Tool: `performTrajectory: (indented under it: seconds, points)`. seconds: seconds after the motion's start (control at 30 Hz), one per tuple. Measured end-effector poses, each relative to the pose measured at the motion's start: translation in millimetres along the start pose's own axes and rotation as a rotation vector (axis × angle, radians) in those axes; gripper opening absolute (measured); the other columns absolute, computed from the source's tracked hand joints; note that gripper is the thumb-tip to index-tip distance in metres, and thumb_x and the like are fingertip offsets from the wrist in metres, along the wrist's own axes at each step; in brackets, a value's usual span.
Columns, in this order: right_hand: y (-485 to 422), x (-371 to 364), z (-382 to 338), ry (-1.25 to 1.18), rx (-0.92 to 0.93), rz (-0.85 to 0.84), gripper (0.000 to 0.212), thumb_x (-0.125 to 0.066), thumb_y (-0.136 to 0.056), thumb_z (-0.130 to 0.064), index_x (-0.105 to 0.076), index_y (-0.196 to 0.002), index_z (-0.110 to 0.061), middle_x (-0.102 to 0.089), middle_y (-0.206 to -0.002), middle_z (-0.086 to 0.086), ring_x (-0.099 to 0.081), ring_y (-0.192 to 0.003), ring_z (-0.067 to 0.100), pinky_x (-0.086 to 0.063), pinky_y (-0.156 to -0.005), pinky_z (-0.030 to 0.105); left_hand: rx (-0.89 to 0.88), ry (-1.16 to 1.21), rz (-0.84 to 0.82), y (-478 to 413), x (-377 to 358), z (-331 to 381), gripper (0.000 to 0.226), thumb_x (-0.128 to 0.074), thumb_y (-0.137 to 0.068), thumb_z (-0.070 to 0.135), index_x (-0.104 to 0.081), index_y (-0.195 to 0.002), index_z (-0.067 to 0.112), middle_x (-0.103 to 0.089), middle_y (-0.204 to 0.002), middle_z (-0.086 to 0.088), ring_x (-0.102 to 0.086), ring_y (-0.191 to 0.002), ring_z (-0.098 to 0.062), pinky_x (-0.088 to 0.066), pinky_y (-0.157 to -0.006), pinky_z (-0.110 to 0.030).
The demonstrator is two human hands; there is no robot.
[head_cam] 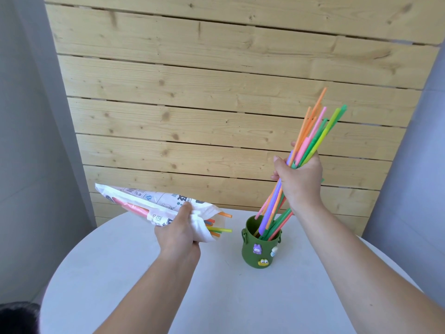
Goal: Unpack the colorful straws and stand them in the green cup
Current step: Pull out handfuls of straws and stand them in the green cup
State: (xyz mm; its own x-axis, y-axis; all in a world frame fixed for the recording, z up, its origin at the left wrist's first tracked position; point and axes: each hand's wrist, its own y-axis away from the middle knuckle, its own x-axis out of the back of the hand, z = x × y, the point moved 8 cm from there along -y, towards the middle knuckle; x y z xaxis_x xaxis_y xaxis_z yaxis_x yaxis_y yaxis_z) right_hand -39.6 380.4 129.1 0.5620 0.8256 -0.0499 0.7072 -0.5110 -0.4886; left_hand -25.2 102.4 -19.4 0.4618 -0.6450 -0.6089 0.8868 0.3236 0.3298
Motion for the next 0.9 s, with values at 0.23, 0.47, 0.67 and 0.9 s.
performTrajectory:
  seconds: [0.23,0.47,0.67,0.9]
  points:
    - [5.3,0.1,-3.4,-0.065,0.033,-0.017,0.049,-0.077,-0.081,-0.002,-0.048,-0.119,-0.012,-0.062,-0.081,0.007,-0.069,-0.054,0.018,-0.06,-0.057,0.031,0.019,-0.002,-0.011,6.0,-3.6,-0.6,0.034,-0.075,-0.093,0.009,-0.062,-0.123,0.001,-0.074,-0.103,-0.011,-0.075,-0.059,-0.016,-0.057,-0.051,-0.024]
    - [12.9,-0.7,-5.0,-0.089,0.071,-0.026,0.067,-0.077,-0.082,-0.002,-0.041,-0.137,-0.015,-0.067,-0.081,0.006,-0.071,-0.059,0.023,-0.063,-0.062,0.035,-0.005,-0.008,0.003,5.2,-0.9,1.5,0.043,-0.076,-0.092,0.01,-0.061,-0.131,-0.001,-0.074,-0.114,-0.014,-0.073,-0.081,-0.024,-0.057,-0.052,-0.024]
    - [14.9,-7.7,4.9,-0.128,0.018,-0.054,0.056,-0.073,-0.083,0.003,-0.046,-0.126,-0.02,-0.066,-0.077,0.005,-0.068,-0.057,0.023,-0.062,-0.062,0.036,0.006,-0.01,-0.009,3.5,-1.5,0.5,0.046,-0.077,-0.091,0.012,-0.06,-0.132,-0.001,-0.072,-0.104,-0.009,-0.073,-0.077,-0.021,-0.058,-0.058,-0.026]
    - [8.8,-7.7,8.6,-0.039,0.019,-0.071,0.036,-0.066,-0.094,-0.009,-0.052,-0.124,-0.023,-0.06,-0.076,-0.007,-0.056,-0.051,0.007,-0.051,-0.052,0.024,0.0,-0.004,0.005,3.1,0.0,-1.2,0.045,-0.077,-0.091,0.011,-0.061,-0.131,0.0,-0.073,-0.107,-0.01,-0.074,-0.072,-0.019,-0.057,-0.05,-0.023]
